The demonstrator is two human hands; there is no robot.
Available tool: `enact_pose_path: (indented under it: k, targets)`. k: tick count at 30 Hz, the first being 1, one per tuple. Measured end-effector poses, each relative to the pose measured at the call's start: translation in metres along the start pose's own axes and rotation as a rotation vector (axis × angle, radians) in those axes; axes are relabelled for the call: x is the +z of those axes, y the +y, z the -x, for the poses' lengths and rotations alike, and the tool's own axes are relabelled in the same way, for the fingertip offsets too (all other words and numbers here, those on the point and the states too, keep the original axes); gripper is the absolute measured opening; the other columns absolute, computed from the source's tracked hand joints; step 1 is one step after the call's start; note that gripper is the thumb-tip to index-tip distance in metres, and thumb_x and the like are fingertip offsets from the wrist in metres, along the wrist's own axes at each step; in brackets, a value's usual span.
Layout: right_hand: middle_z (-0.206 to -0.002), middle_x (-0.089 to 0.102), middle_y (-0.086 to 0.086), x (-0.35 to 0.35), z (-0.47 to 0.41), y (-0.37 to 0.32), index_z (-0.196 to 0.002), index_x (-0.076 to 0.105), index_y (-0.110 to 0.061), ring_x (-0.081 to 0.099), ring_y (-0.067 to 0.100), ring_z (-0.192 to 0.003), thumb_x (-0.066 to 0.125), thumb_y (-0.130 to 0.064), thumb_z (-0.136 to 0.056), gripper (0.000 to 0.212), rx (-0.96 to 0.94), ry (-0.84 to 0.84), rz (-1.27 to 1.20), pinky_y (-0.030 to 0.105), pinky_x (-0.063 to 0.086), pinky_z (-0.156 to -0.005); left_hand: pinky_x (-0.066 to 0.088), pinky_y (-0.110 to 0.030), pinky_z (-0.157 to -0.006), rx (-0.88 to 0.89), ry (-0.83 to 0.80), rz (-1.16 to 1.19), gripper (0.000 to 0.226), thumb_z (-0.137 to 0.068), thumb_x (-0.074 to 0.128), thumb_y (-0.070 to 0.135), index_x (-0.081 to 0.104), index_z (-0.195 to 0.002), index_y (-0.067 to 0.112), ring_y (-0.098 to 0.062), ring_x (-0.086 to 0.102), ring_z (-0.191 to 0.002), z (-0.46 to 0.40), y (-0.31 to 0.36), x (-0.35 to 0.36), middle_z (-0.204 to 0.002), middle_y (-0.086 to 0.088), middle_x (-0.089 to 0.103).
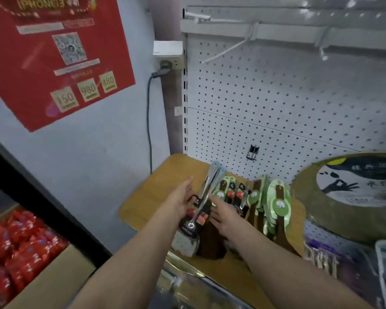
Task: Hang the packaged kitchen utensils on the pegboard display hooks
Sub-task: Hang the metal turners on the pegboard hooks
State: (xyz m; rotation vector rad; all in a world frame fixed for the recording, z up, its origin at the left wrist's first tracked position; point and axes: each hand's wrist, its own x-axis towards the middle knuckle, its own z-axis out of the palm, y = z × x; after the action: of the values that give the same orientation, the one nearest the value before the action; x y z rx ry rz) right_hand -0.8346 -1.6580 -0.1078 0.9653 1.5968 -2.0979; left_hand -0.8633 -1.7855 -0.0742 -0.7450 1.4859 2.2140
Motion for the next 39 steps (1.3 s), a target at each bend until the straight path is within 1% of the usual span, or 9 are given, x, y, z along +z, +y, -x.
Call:
enact_pose_path:
  k: [5, 8, 10, 13, 15, 18, 20, 26, 39]
  targets:
    - [-0.093, 0.061, 0.004, 0.024, -0.012, 0.002, -0.1, 0.057, -0.011, 0.057, 0.015, -0.08, 0.071, -0.022, -0.094, 0.019, 0.053, 0.131, -0.053, 0.028, 0.047, -0.065, 0.036, -0.045, -0.117, -0.087, -0.061, -0.106, 0.033, -0.091, 0.071, 0.035, 0.059, -0.114, 0.015, -0.028, 0.052, -0.13, -0.041, 0.019, -0.018, -0.14, -0.009, 0.057]
    - [-0.102, 0.06, 0.005, 0.035, -0.019, 0.004, -0.115, 0.057, -0.011, 0.056, 0.017, -0.087, 0.072, -0.027, -0.092, 0.032, 0.012, 0.178, -0.049, 0.034, 0.051, -0.081, 0.042, -0.042, -0.112, -0.105, -0.116, -0.161, 0.032, -0.091, 0.071, 0.034, 0.06, -0.115, 0.017, -0.021, 0.055, -0.113, -0.065, 0.022, -0.023, -0.129, -0.004, 0.06]
    - [-0.113, 0.06, 0.008, 0.038, -0.027, 0.006, -0.123, 0.056, -0.01, 0.057, 0.02, -0.095, 0.073, -0.03, -0.092, 0.041, -0.012, 0.223, -0.035, 0.039, 0.052, -0.092, 0.05, -0.036, -0.099, -0.11, -0.15, -0.21, 0.033, -0.093, 0.07, 0.032, 0.06, -0.12, 0.015, -0.016, 0.058, -0.1, -0.077, 0.022, -0.022, -0.115, 0.0, 0.063]
    - [-0.116, 0.063, 0.011, 0.04, -0.034, 0.01, -0.128, 0.059, -0.006, 0.059, 0.021, -0.096, 0.073, -0.029, -0.092, 0.044, -0.021, 0.281, -0.04, 0.035, 0.055, -0.082, 0.051, -0.032, -0.085, -0.148, -0.188, -0.251, 0.011, -0.095, 0.067, 0.031, 0.061, -0.098, 0.023, -0.013, 0.059, -0.088, -0.085, 0.02, -0.021, -0.098, 0.001, 0.064]
    - [-0.111, 0.064, 0.01, 0.041, -0.038, 0.011, -0.128, 0.061, -0.008, 0.06, 0.019, -0.089, 0.072, -0.028, -0.093, 0.042, -0.011, 0.301, -0.009, 0.03, 0.05, -0.068, 0.052, -0.033, -0.086, -0.166, -0.213, -0.263, 0.009, -0.094, 0.067, 0.031, 0.06, -0.096, 0.026, -0.015, 0.06, -0.091, -0.091, 0.019, -0.021, -0.102, 0.0, 0.065]
    - [-0.107, 0.067, 0.011, 0.04, -0.039, 0.009, -0.124, 0.063, -0.008, 0.061, 0.02, -0.085, 0.072, -0.027, -0.094, 0.037, 0.007, 0.323, -0.006, 0.029, 0.044, -0.062, 0.053, -0.032, -0.082, -0.174, -0.243, -0.284, 0.013, -0.093, 0.068, 0.034, 0.063, -0.101, 0.026, -0.021, 0.062, -0.106, -0.102, 0.018, -0.019, -0.116, -0.005, 0.066]
    - [-0.106, 0.069, 0.013, 0.037, -0.04, 0.008, -0.119, 0.066, -0.006, 0.064, 0.021, -0.082, 0.073, -0.024, -0.093, 0.032, 0.016, 0.326, -0.041, 0.028, 0.044, -0.058, 0.053, -0.031, -0.08, -0.176, -0.246, -0.282, 0.014, -0.093, 0.069, 0.033, 0.063, -0.102, 0.024, -0.021, 0.062, -0.104, -0.107, 0.017, -0.017, -0.115, -0.005, 0.067]
    - [-0.103, 0.074, 0.018, 0.04, -0.053, 0.014, -0.118, 0.065, -0.001, 0.074, 0.03, -0.086, 0.083, -0.016, -0.082, 0.042, 0.008, 0.357, -0.134, 0.035, 0.058, -0.064, 0.049, -0.03, -0.075, -0.169, -0.254, -0.271, 0.017, -0.094, 0.068, 0.033, 0.064, -0.107, 0.023, -0.018, 0.062, -0.104, -0.115, 0.017, -0.014, -0.115, -0.003, 0.066]
    - [-0.102, 0.074, 0.019, 0.039, -0.064, 0.016, -0.118, 0.066, -0.004, 0.073, 0.032, -0.084, 0.084, -0.006, -0.079, 0.043, 0.01, 0.343, -0.255, 0.037, 0.058, -0.061, 0.053, -0.034, -0.081, -0.151, -0.23, -0.255, 0.029, -0.09, 0.071, 0.033, 0.066, -0.114, 0.016, -0.023, 0.063, -0.107, -0.131, 0.013, -0.015, -0.117, -0.006, 0.067]
